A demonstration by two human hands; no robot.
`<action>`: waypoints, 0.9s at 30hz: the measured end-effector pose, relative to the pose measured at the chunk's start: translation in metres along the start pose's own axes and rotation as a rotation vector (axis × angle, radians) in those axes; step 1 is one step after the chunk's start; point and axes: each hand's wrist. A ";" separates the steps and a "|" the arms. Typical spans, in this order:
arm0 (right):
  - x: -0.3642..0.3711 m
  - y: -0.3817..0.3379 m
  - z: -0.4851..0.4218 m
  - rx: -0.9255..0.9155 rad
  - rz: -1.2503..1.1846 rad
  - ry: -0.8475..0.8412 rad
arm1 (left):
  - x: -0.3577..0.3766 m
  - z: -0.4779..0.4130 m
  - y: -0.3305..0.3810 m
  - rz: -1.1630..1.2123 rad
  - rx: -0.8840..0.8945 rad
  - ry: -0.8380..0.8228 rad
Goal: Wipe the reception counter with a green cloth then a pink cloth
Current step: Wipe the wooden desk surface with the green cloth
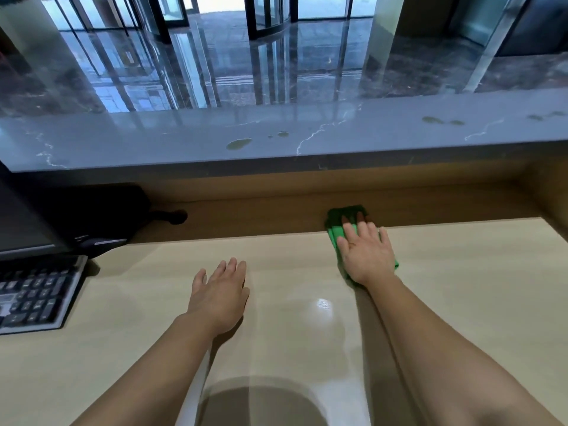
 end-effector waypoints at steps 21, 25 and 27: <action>0.056 -0.164 0.082 0.120 -0.147 0.015 | 0.014 0.036 -0.034 -0.007 -0.017 0.030; 0.065 -0.178 0.097 -0.211 -0.083 -0.093 | 0.019 0.040 -0.032 -0.004 -0.024 0.031; 0.059 -0.160 0.092 -0.287 -0.048 -0.104 | 0.017 0.040 -0.026 -0.023 -0.023 0.049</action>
Point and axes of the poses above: each hand's wrist, its own z-axis away from the middle knuckle, its own x-axis out of the palm, y = z × x, and after that the axes turned 8 degrees about -z, right-handed
